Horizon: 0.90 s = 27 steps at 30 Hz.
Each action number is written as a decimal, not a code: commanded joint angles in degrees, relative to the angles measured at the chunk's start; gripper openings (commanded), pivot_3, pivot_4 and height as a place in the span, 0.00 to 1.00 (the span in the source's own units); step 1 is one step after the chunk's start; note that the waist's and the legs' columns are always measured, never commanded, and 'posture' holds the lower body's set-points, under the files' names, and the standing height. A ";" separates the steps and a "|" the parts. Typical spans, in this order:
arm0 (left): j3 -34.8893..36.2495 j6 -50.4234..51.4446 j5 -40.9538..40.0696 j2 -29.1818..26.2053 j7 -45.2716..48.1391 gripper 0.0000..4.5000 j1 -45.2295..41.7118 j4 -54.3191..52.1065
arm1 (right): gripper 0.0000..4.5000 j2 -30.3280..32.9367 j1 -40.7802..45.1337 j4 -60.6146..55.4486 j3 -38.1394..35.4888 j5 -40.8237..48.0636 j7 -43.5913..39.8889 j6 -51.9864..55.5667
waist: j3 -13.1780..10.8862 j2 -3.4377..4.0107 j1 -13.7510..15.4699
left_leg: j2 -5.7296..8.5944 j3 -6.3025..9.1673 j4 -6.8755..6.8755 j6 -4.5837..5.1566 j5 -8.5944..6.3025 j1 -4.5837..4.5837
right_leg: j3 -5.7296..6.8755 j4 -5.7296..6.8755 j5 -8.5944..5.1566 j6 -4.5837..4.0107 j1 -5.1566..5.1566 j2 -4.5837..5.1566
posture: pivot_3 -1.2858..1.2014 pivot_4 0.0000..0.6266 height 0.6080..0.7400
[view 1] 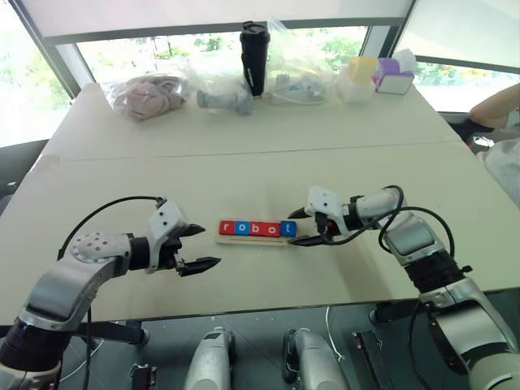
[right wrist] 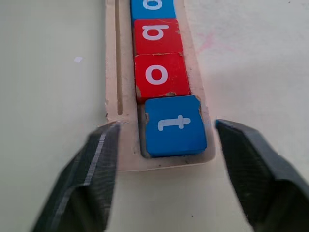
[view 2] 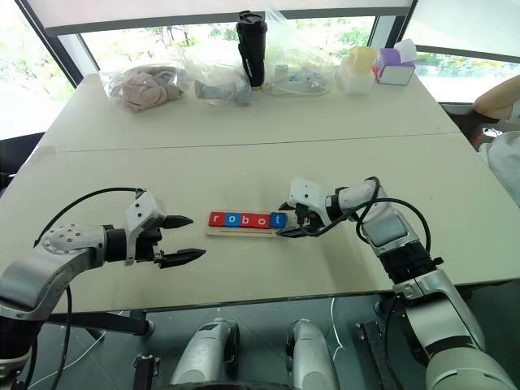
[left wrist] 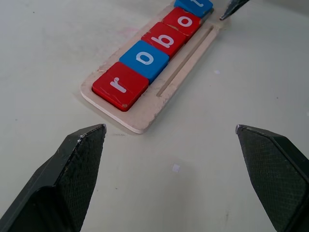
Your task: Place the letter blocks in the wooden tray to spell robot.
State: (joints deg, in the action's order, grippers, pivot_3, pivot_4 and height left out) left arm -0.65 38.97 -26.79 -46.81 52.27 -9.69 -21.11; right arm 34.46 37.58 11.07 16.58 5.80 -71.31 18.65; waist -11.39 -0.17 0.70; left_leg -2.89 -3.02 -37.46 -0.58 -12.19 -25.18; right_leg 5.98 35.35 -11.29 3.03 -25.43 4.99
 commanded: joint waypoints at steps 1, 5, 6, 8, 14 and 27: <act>1.20 -0.67 -0.38 0.00 -0.01 1.00 0.10 -1.12 | 0.80 -0.05 2.83 -4.40 -3.94 3.82 0.21 3.05 | 0.00 0.00 0.00 | 0.00 0.00 0.00 0.00 0.00 0.00 | 0.00 0.00 0.00 0.00 0.00 0.00 | 0.52 0.24 1.00; 0.75 -0.74 -0.20 0.34 -0.09 1.00 -0.42 -0.77 | 0.80 0.82 2.45 -7.28 -4.77 4.82 0.59 4.86 | 0.00 0.00 0.00 | -0.01 0.01 0.01 0.00 0.00 0.02 | 0.00 0.03 0.00 -0.01 0.00 0.00 | 0.52 0.24 1.00; 0.75 -0.75 -0.19 0.37 -0.10 1.00 -0.41 -0.79 | 0.80 1.02 2.20 -8.02 -4.95 5.09 0.66 5.26 | 0.00 0.00 0.04 | -0.01 0.00 0.01 0.00 0.00 0.01 | 0.00 0.02 0.00 -0.01 -0.01 0.00 | 0.52 0.24 1.00; 0.77 -0.79 -0.17 0.40 -0.05 1.00 -0.32 -0.81 | 0.80 1.05 1.45 -9.21 -5.66 5.58 1.63 5.78 | 0.00 0.00 0.07 | 0.00 0.00 0.00 0.00 0.00 0.00 | 0.00 0.02 0.00 -0.01 0.00 0.00 | 0.52 0.24 1.00; 0.37 -0.92 0.00 0.65 0.06 1.00 -0.78 -0.32 | 0.80 -0.80 0.77 -5.08 -6.47 1.83 9.90 0.84 | 0.00 0.00 0.01 | 0.00 0.00 -0.01 0.00 0.00 0.01 | 0.00 0.03 0.00 -0.01 0.00 0.00 | 0.52 0.24 1.00; 0.72 -1.01 0.08 0.49 0.21 1.00 -0.69 -0.37 | 0.80 -4.02 0.97 6.72 -3.30 -5.50 15.94 -12.08 | 0.00 0.00 -0.12 | 0.00 0.00 0.00 0.00 0.01 0.01 | 0.00 0.04 0.02 0.02 -0.01 -0.01 | 0.52 0.24 1.00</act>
State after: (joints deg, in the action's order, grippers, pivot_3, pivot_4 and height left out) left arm -0.94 38.92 -26.67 -46.05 52.34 -9.94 -20.44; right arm 30.34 37.99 19.39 13.41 -0.07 -54.51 7.76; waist -11.39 -0.16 0.58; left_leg -2.89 -3.02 -37.46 -0.58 -12.18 -25.18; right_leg 5.98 35.38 -11.28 3.04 -25.44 4.99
